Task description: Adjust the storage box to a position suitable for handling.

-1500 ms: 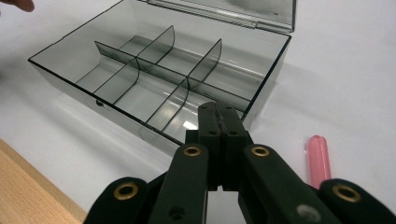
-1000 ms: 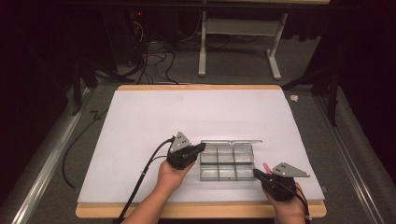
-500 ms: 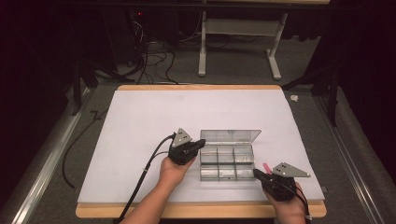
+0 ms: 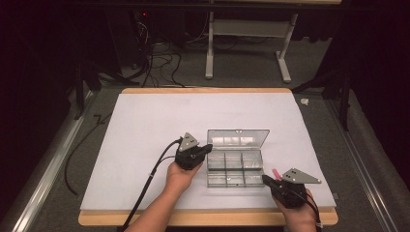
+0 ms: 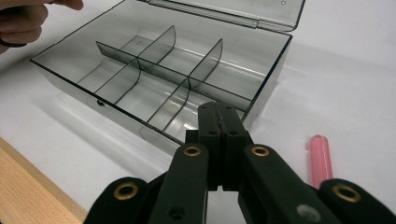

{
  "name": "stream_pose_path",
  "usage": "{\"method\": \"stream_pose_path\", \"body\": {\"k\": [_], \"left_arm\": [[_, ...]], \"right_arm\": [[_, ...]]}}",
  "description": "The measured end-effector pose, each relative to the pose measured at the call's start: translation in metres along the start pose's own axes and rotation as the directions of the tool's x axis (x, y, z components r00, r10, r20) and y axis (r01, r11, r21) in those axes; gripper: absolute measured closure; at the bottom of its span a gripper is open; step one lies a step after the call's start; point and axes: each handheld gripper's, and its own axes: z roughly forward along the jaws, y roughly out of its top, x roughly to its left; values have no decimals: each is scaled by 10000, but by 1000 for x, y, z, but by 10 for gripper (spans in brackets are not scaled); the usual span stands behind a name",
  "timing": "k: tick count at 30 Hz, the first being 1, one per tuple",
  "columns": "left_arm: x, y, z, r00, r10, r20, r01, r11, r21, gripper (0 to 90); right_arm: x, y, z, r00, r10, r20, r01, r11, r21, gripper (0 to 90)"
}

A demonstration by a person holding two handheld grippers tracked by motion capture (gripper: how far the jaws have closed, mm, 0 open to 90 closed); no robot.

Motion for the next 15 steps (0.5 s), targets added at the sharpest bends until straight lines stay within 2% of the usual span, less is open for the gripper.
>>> {"method": "stream_pose_path", "body": {"k": [10,15], "left_arm": [[10,4,0,9992,-132,-367,128,9998,-119,898],[17,0,-9,9982,-85,-585,83,10000,-39,896]], "right_arm": [[0,0,0,10000,15,-11,-15,10000,-11,900],[0,0,0,10000,51,-3,-51,10000,-9,900]]}}
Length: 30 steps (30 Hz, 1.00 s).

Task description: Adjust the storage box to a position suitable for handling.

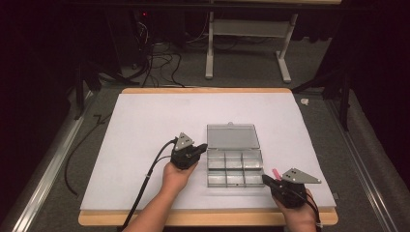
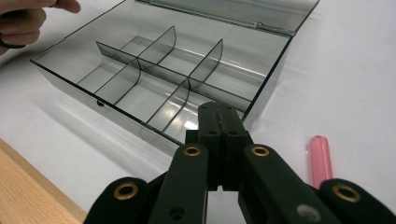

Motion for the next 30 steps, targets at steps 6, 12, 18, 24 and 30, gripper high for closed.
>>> {"method": "stream_pose_path", "body": {"k": [6,12,18,24,30], "left_arm": [[0,-14,-28,9996,259,-101,-252,9974,672,892],[-15,-37,-56,9956,928,135,-938,9835,1549,899],[-20,-46,-58,9972,656,360,-715,9772,1997,900],[-26,-50,-56,9993,312,210,-345,9824,1834,900],[-33,-51,-54,9995,-275,143,256,9926,1185,900]], "right_arm": [[0,2,-2,10000,-15,90,16,9999,-148,900],[-10,4,-11,9986,292,441,-269,9983,-521,900],[-30,-3,-15,9901,694,1223,-651,9971,-387,900],[-53,-13,-13,9740,872,2093,-889,9960,-17,890],[-68,-20,-11,9636,1084,2442,-1175,9928,233,877]]}}
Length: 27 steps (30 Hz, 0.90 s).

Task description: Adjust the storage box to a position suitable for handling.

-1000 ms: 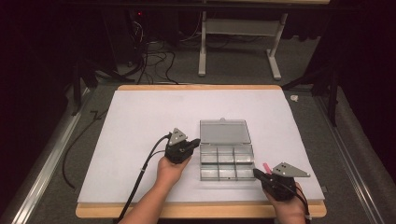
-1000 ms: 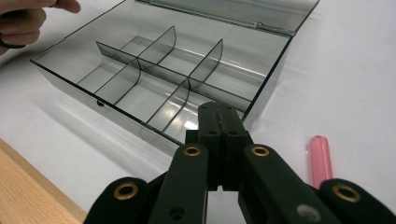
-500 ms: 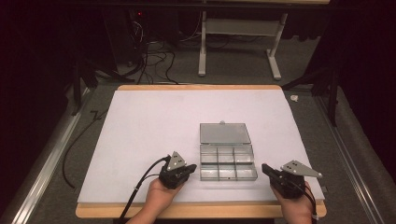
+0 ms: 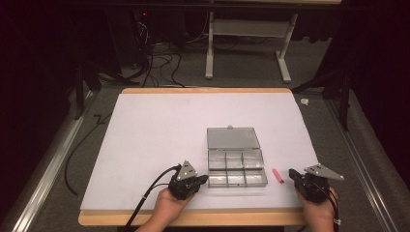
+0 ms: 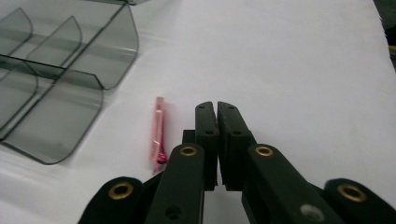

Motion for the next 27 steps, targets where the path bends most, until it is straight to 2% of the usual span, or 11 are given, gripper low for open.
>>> {"method": "stream_pose_path", "body": {"k": [1,5,8,10,12,16,17,18,20,21,27], "left_arm": [[6,3,-6,9956,863,355,-891,9922,867,900],[14,15,-9,9961,882,85,-886,9946,540,900],[35,35,-17,9940,1027,-366,-1026,9947,34,875],[51,46,-26,9890,1250,-787,-1271,9916,-231,845],[68,57,-34,9806,1471,-1297,-1534,9873,-405,802],[103,69,-49,9544,1844,-2346,-2068,9755,-747,706],[109,69,-52,9554,1779,-2357,-2005,9768,-755,691],[114,68,-55,9616,1583,-2242,-1809,9799,-841,663],[118,67,-57,9672,1363,-2143,-1579,9836,-875,627],[117,67,-58,9679,1422,-2073,-1654,9813,-989,593],[113,61,-57,9574,2048,-2037,-2231,9722,-712,474]], "right_arm": [[-1,-1,0,10000,83,43,-83,9999,58,873],[-3,-2,2,9999,137,13,-137,9996,257,854],[-3,-2,3,9999,153,-39,-152,9995,282,844],[-3,-2,4,9999,142,-66,-140,9992,367,832],[-3,-3,5,9998,184,-125,-179,9991,378,823],[-4,-3,5,9997,209,-115,-205,9991,364,803],[-4,-3,5,9997,216,-86,-212,9991,375,794],[-4,-2,5,9997,239,-54,-236,9988,422,784],[-3,-2,6,9997,261,-29,-260,9984,493,775],[-2,-2,7,9995,306,-40,-303,9981,540,774],[1,2,9,9991,417,50,-419,9952,883,730]]}}
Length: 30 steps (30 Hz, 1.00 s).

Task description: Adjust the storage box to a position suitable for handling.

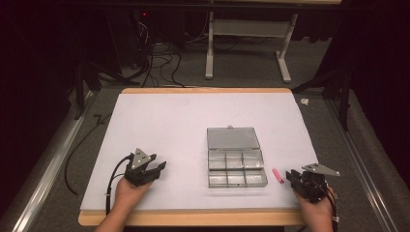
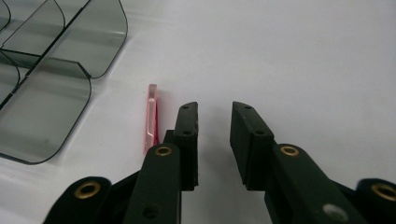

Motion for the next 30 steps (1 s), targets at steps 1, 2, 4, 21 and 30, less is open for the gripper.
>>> {"method": "stream_pose_path", "body": {"k": [1,2,4,21,30], "left_arm": [[-1,-1,0,10000,11,34,-11,10000,-14,460],[-1,-1,0,10000,66,49,-66,10000,46,450],[0,-1,1,10000,3,78,-4,9999,122,425],[-2,-2,3,9998,132,115,-137,9990,428,381],[-2,-3,3,9998,113,150,-120,9989,455,379]], "right_arm": [[1,1,1,10000,80,9,-80,9998,160,731],[1,2,1,10000,80,56,-81,9995,291,732],[2,3,1,9998,2,189,-11,9987,516,733],[-3,15,-6,9995,-324,-26,323,9830,1805,651],[-2,24,-11,9971,-736,-192,761,9706,2282,638]]}}
